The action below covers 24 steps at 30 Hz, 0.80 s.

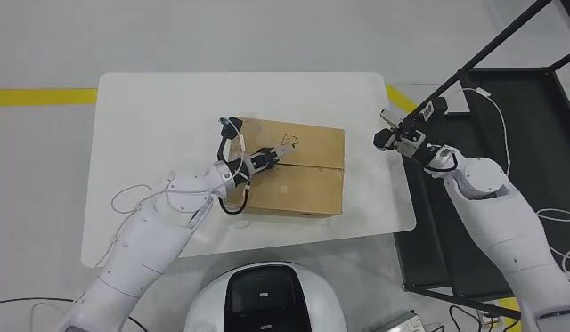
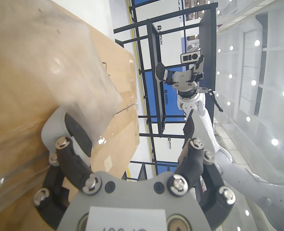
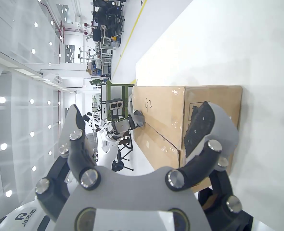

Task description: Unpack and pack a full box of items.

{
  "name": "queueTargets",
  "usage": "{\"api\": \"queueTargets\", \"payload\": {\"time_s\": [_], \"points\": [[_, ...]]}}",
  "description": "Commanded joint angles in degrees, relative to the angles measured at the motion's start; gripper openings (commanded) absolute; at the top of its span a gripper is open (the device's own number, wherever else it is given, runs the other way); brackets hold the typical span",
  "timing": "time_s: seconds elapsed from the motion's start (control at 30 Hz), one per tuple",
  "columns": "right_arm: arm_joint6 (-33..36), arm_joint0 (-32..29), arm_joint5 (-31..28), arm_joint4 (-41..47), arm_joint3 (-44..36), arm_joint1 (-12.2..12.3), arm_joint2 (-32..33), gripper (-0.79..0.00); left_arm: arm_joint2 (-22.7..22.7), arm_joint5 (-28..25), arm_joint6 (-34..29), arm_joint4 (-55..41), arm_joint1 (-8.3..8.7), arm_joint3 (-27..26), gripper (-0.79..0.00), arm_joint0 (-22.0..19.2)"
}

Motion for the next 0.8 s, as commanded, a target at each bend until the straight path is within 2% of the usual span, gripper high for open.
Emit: {"api": "queueTargets", "payload": {"time_s": [0.0, 0.23, 0.47, 0.77], "points": [[-0.1, -0.7, 0.1, -0.1, -0.5, 0.0, 0.8, 0.0, 1.1, -0.6, 0.2, -0.4, -0.58, 1.0, 0.0, -1.1], [0.0, -2.2, 0.6, -0.5, -0.5, -0.1, 3.0, 0.0, 5.9, -2.0, -4.0, -2.7, -3.05, 8.1, 0.0, -6.7], [-0.6, -4.1, 0.8, -0.5, -0.6, -0.1, 5.5, 0.0, 10.1, -3.6, -5.3, -6.6, -6.2, 15.3, 0.0, -11.6], [-1.2, -6.2, 1.4, -0.7, -1.9, -0.2, 8.6, 0.0, 14.0, -6.5, -6.0, -10.1, -10.05, 20.1, 0.0, -15.9]]}}
